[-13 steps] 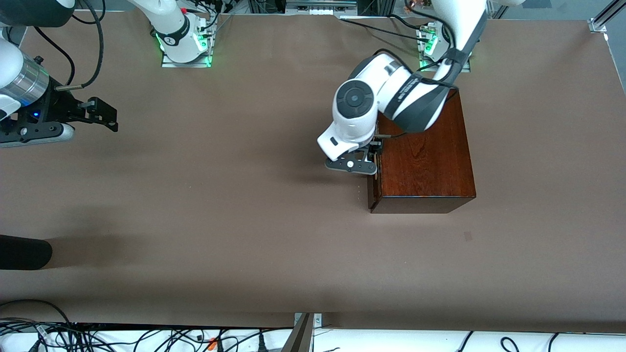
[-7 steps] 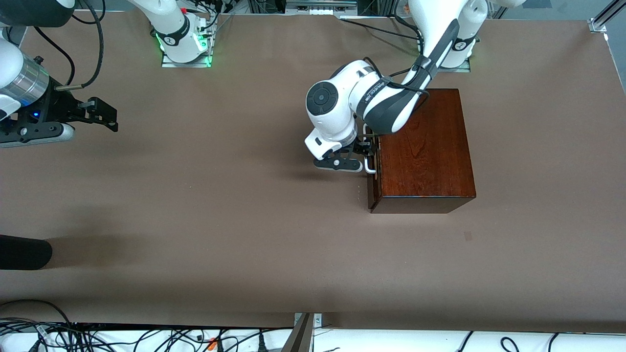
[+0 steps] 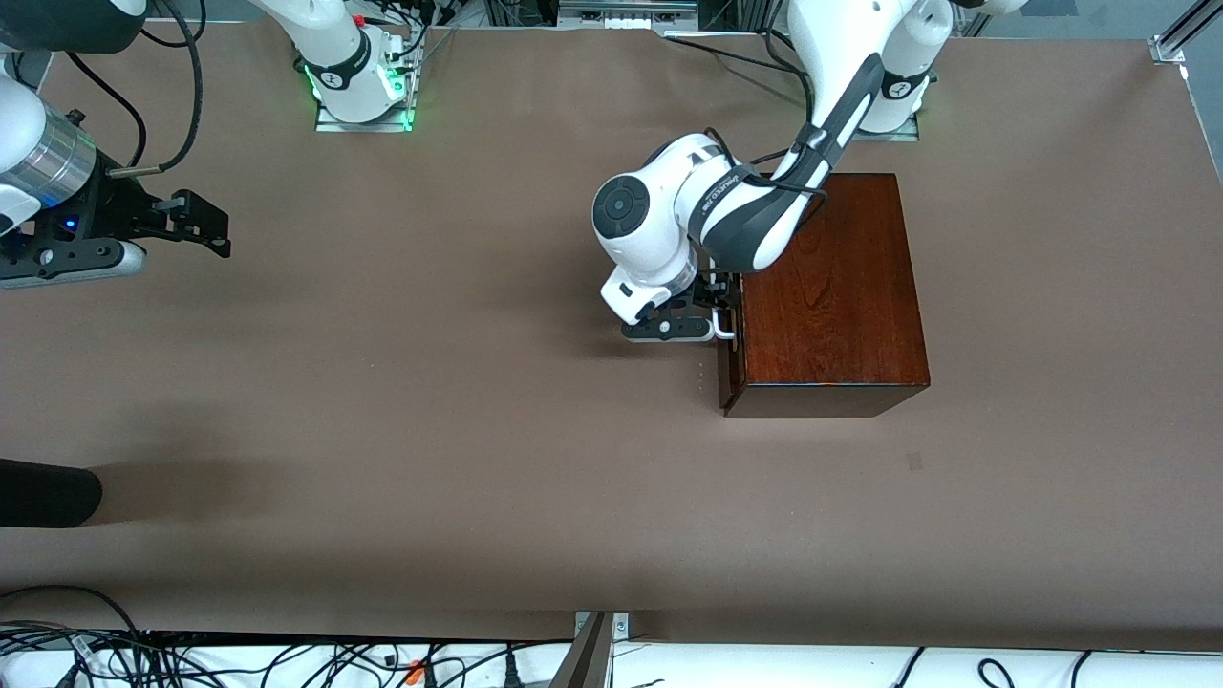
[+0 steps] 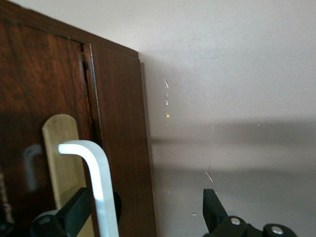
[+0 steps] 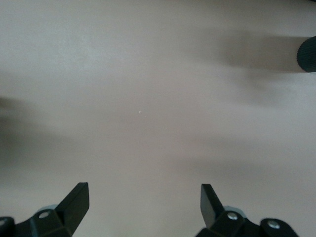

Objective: Open drawer, take yellow block, close drawer
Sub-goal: 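Reach the left gripper to the drawer's metal handle and grasp it, then pull the drawer handle outward with the left gripper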

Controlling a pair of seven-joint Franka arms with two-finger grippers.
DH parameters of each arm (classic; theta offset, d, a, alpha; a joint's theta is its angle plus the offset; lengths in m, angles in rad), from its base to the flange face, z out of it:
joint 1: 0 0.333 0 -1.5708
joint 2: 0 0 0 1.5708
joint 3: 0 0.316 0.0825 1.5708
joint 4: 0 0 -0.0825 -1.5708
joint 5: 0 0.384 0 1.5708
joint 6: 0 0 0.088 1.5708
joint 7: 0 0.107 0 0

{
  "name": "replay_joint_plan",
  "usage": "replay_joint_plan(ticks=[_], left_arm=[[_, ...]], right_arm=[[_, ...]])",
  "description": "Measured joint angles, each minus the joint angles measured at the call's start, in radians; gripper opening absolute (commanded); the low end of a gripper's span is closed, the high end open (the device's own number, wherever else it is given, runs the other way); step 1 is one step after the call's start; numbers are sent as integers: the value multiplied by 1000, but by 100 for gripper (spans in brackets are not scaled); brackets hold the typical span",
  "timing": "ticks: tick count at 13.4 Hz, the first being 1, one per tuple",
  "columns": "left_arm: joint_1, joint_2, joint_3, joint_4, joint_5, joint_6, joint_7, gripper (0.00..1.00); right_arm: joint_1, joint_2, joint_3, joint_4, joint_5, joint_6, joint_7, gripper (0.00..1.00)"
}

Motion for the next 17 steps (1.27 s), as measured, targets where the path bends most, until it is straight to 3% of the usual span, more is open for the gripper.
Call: replay_joint_plan(ticks=[12,17], left_arm=[[-7,7,2,25,-153,109,-49,100],[-28,13,6,49,-162,118,-76,100]], right_arm=[[0,0,0,0,0,0,0,100],[0,0,0,0,0,0,0,100]])
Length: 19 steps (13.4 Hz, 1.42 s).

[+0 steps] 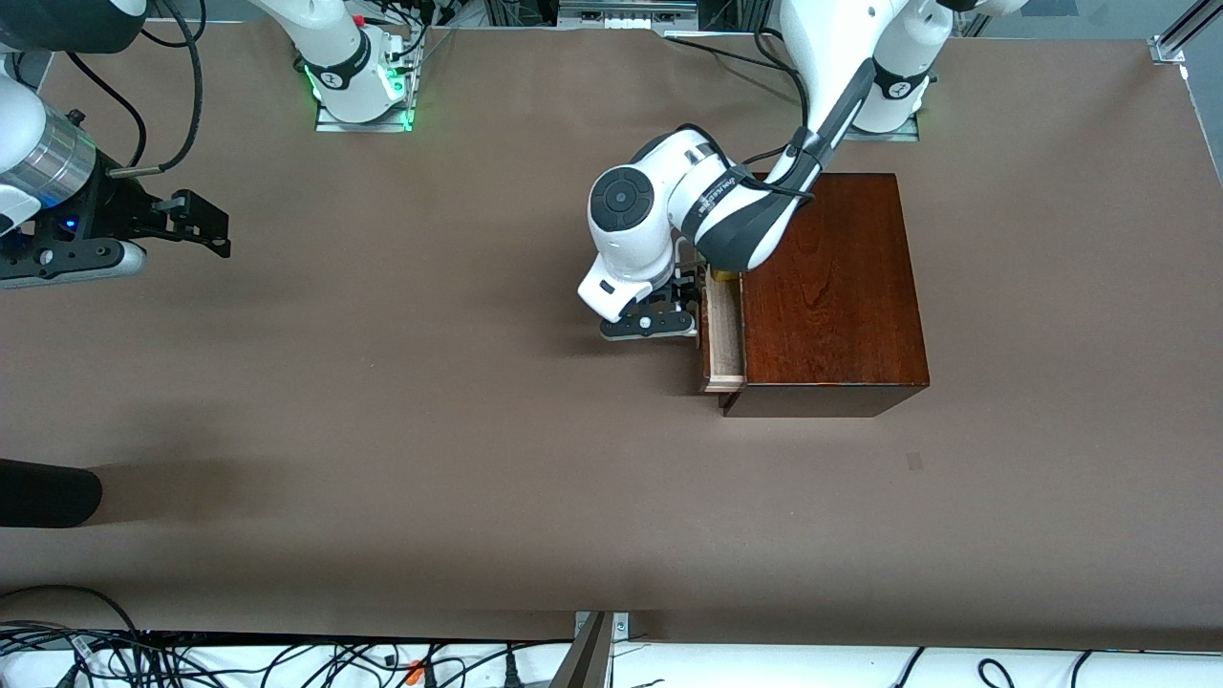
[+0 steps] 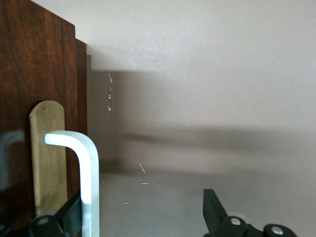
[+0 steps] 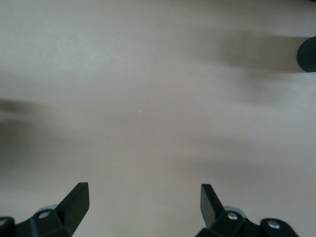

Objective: Open drawer, take yellow block, close drawer
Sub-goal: 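Pull the drawer handle outward with the left gripper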

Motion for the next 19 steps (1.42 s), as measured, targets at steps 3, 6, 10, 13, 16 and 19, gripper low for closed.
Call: replay_joint_plan(ticks=[3,6,10,13,16,19], left_arm=[[-21,6,14,8,2,9,-26,100],[-43,11,29,12,10,22,-53,100],[-51,13,35,13,11,26,-63,100],[-55,13,38,13,12,34,-76,100],[-55,13,39,14,13,35,-93,100],[-55,14,39,14,13,36,-100,100]], right_arm=[[0,0,0,0,0,0,0,100],[-1,0,0,0,0,0,0,100],[-3,0,0,0,0,0,0,100],[-4,0,-1,0,0,0,0,100],[-5,0,-1,0,0,0,0,100],[-5,0,-1,0,0,0,0,100]])
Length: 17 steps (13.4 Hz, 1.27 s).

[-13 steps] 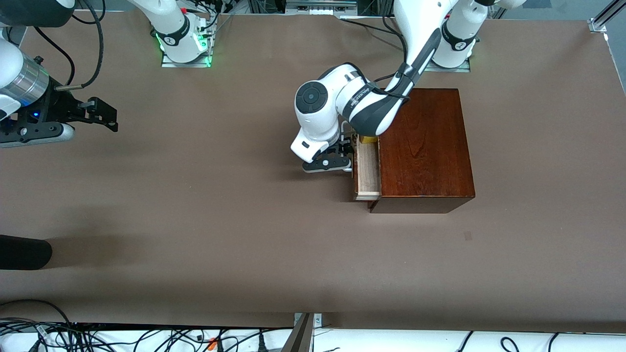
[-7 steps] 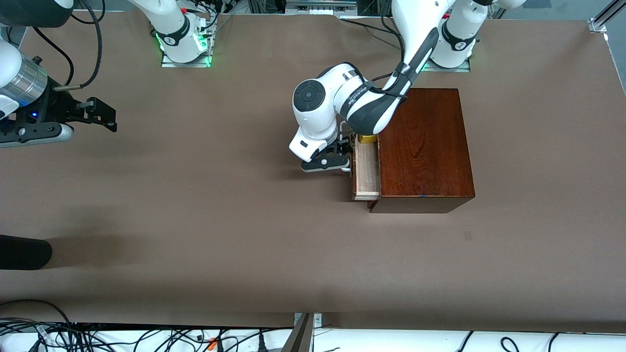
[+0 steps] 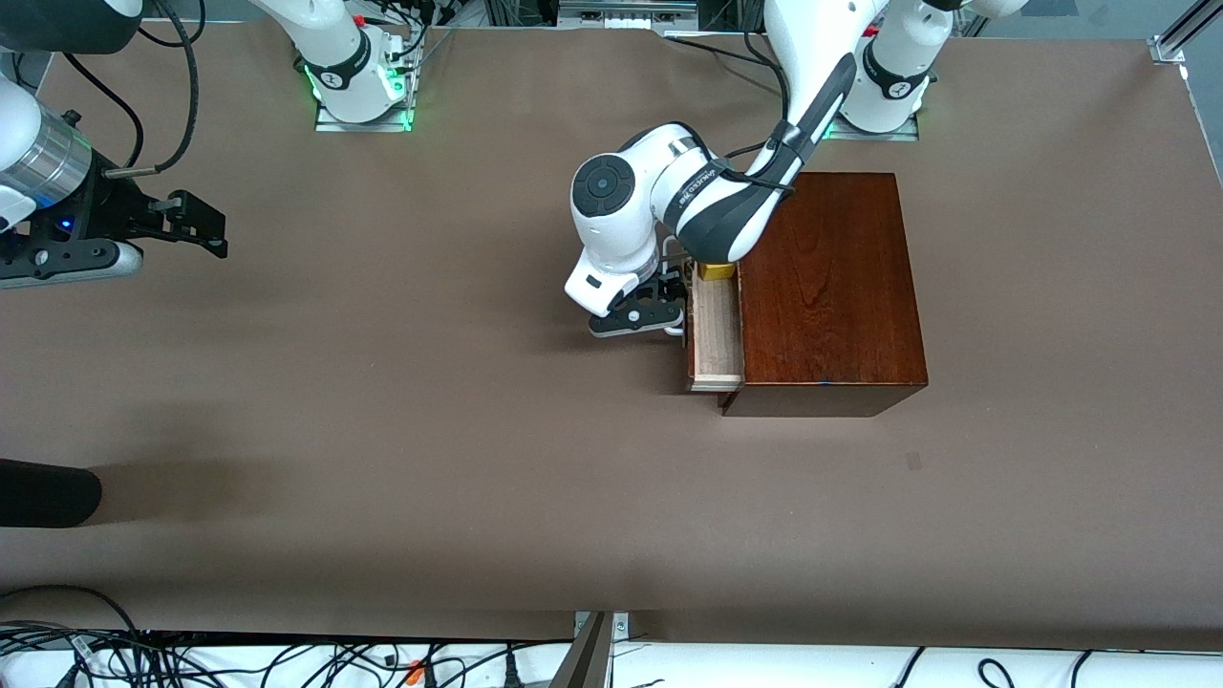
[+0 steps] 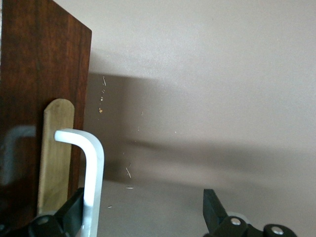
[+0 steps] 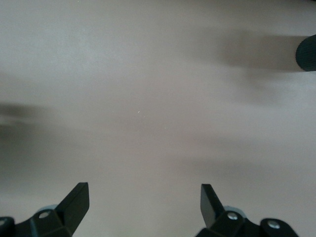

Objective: Open drawer, take yellow block, close drawer
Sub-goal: 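Pull the drawer handle outward with the left gripper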

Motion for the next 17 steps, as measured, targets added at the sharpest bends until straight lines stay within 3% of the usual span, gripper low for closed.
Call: replay_joint_plan(ticks=[17], left_arm=[[-10,18,-14,47,-30,-33,51,100]], right_arm=[[-1,0,0,0,0,0,0,100]])
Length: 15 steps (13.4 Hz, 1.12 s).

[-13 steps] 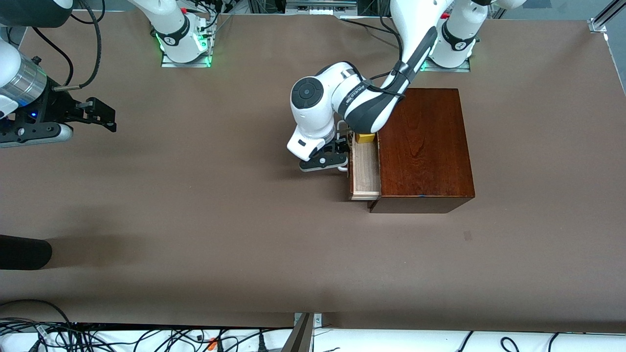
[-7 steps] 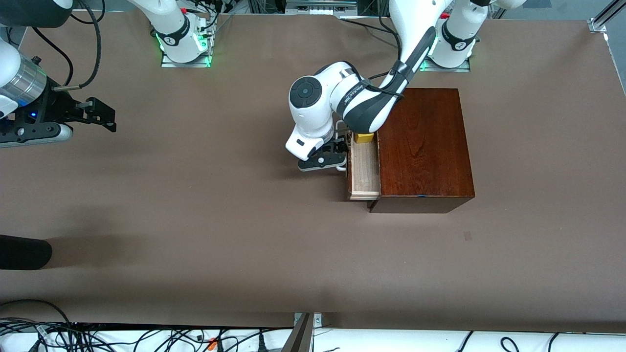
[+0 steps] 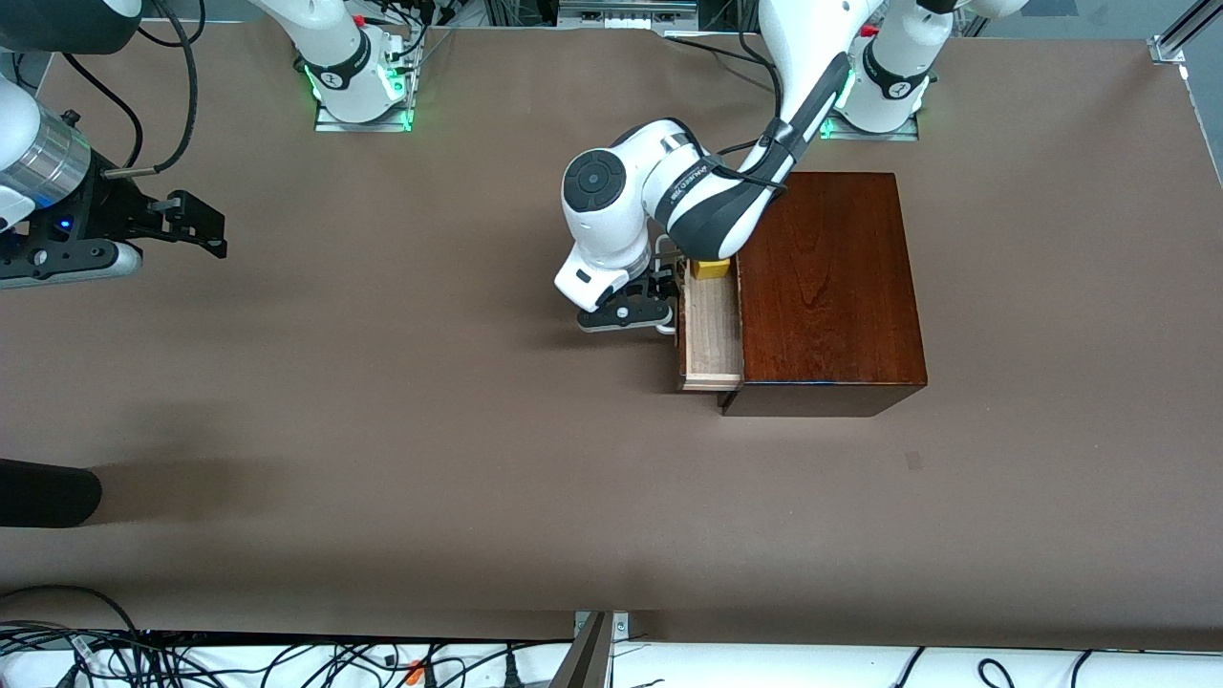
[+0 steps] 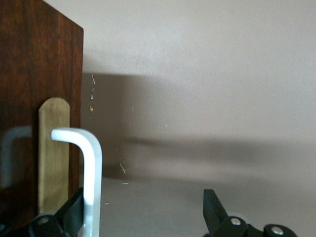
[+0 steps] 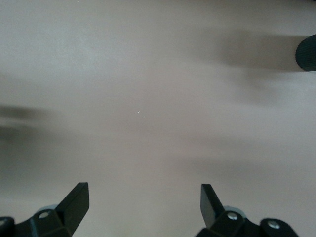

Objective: Open drawer, take yellow block, close drawer
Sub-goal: 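Pull the drawer handle outward with the left gripper, then release the handle and lift the left gripper back toward rest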

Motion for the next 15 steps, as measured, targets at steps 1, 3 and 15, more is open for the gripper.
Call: replay_joint_plan(ticks=[1,3,15], left_arm=[[-2,3,-17,22,-24,-9,-1,100],[-13,4,-41,67,-36,-45,-5,100],[297,-243,-15,216,-37,-505,479,100]], right_arm=[[0,0,0,0,0,0,0,100],[0,0,0,0,0,0,0,100],[2,0,12,1,0,0,-6,100]])
